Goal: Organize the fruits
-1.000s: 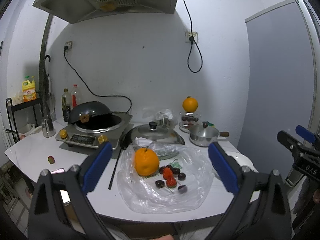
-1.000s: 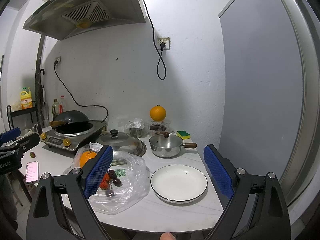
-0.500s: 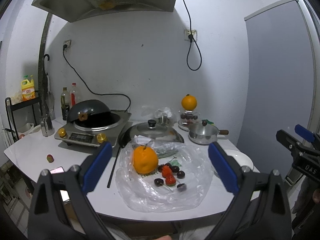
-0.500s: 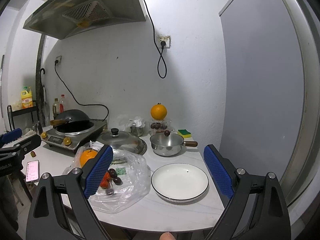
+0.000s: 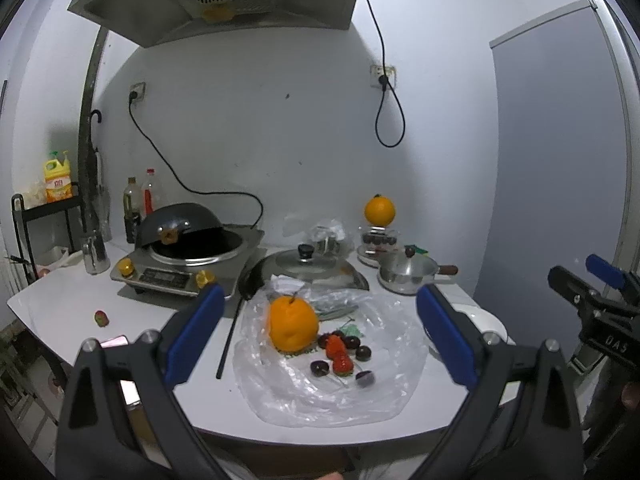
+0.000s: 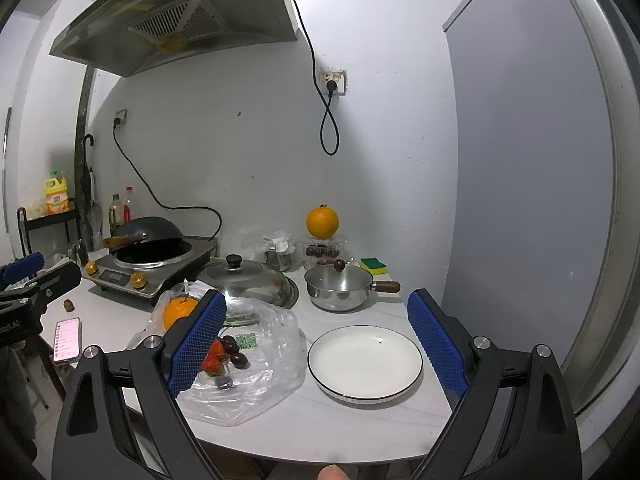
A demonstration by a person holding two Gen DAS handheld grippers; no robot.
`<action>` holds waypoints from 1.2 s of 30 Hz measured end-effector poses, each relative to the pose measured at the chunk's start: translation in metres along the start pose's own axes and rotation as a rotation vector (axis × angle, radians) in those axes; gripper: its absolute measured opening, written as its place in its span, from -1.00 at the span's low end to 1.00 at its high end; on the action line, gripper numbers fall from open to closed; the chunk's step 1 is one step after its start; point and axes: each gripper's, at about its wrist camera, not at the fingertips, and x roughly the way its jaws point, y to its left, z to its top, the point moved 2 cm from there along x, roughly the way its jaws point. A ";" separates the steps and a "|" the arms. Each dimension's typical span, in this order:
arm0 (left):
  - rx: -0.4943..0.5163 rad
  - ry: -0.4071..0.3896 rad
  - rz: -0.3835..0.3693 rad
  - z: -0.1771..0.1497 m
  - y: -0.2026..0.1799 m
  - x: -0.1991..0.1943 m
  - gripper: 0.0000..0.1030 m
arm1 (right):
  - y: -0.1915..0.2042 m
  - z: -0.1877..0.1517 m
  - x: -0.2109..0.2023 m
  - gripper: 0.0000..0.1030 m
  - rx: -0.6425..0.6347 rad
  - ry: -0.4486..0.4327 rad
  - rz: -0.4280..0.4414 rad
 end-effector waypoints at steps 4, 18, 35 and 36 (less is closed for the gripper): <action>-0.003 -0.010 0.018 0.002 0.001 -0.002 0.90 | -0.001 -0.001 0.001 0.83 -0.001 0.000 -0.001; 0.001 -0.026 0.025 0.003 0.001 0.000 0.90 | 0.001 -0.003 0.001 0.83 0.000 -0.002 0.010; 0.013 0.010 0.048 -0.002 0.009 0.023 0.90 | 0.006 0.005 0.025 0.83 -0.027 -0.004 0.016; 0.011 0.015 0.051 -0.003 0.011 0.027 0.90 | 0.007 0.004 0.028 0.83 -0.029 -0.001 0.018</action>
